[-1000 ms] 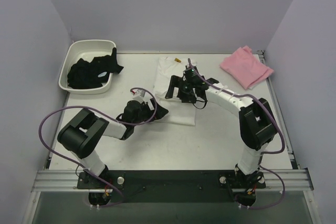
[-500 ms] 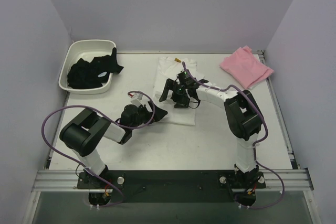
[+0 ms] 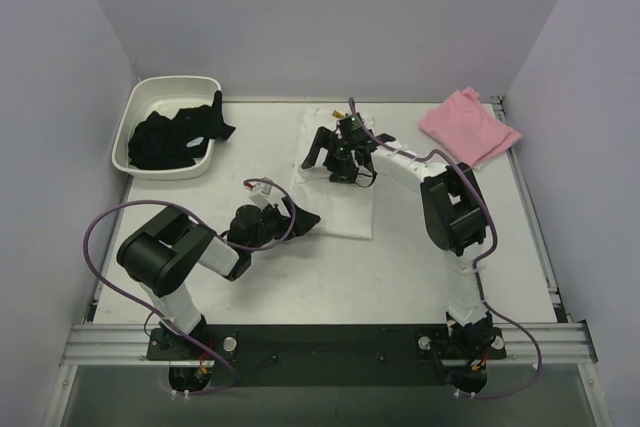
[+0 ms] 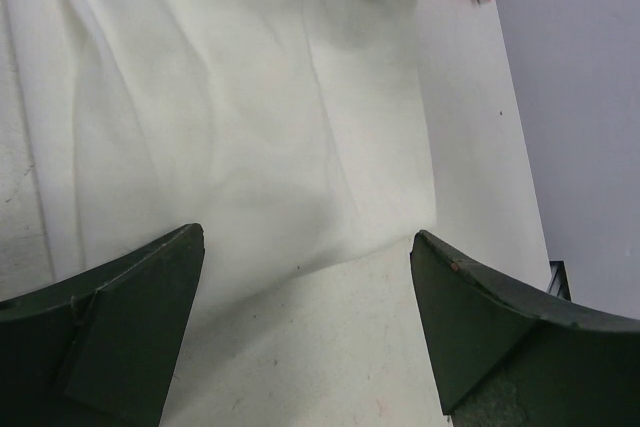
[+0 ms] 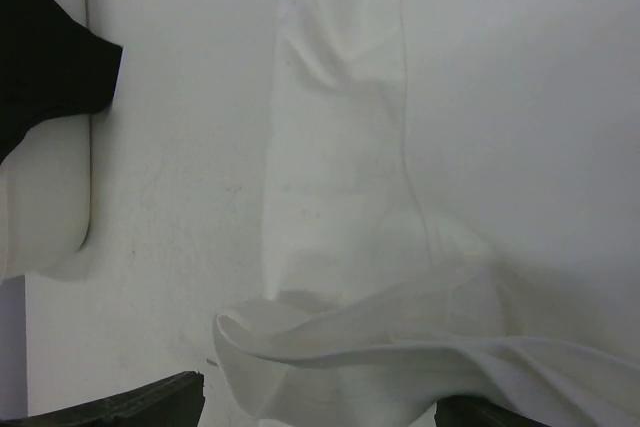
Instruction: Fold and stack the t-shirts
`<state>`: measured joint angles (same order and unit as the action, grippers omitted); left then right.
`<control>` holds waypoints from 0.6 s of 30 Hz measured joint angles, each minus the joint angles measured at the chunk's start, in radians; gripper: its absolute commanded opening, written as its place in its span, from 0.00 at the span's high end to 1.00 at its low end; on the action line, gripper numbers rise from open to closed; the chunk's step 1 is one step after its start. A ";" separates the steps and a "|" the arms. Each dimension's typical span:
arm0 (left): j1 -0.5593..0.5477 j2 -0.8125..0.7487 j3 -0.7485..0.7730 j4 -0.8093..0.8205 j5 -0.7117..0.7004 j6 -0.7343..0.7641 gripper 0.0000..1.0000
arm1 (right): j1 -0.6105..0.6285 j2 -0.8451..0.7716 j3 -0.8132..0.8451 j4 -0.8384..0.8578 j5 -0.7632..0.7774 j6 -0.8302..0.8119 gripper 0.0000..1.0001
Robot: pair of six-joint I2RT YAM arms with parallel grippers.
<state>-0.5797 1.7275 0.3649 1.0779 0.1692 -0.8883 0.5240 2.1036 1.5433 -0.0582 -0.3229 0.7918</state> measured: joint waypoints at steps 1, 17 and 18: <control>-0.002 0.003 0.000 0.005 0.000 0.000 0.05 | -0.007 0.007 0.016 -0.006 0.003 -0.002 0.00; -0.086 -0.058 -0.029 -0.039 -0.023 -0.009 0.05 | -0.039 -0.056 -0.057 0.014 0.215 -0.169 0.00; -0.105 -0.085 -0.030 -0.072 -0.035 -0.007 0.05 | -0.022 -0.103 -0.093 -0.001 0.246 -0.191 0.00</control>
<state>-0.6846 1.6428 0.3351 1.0061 0.1341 -0.8951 0.5022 2.0003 1.4506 -0.0589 -0.0769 0.6006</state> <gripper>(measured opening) 0.946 0.999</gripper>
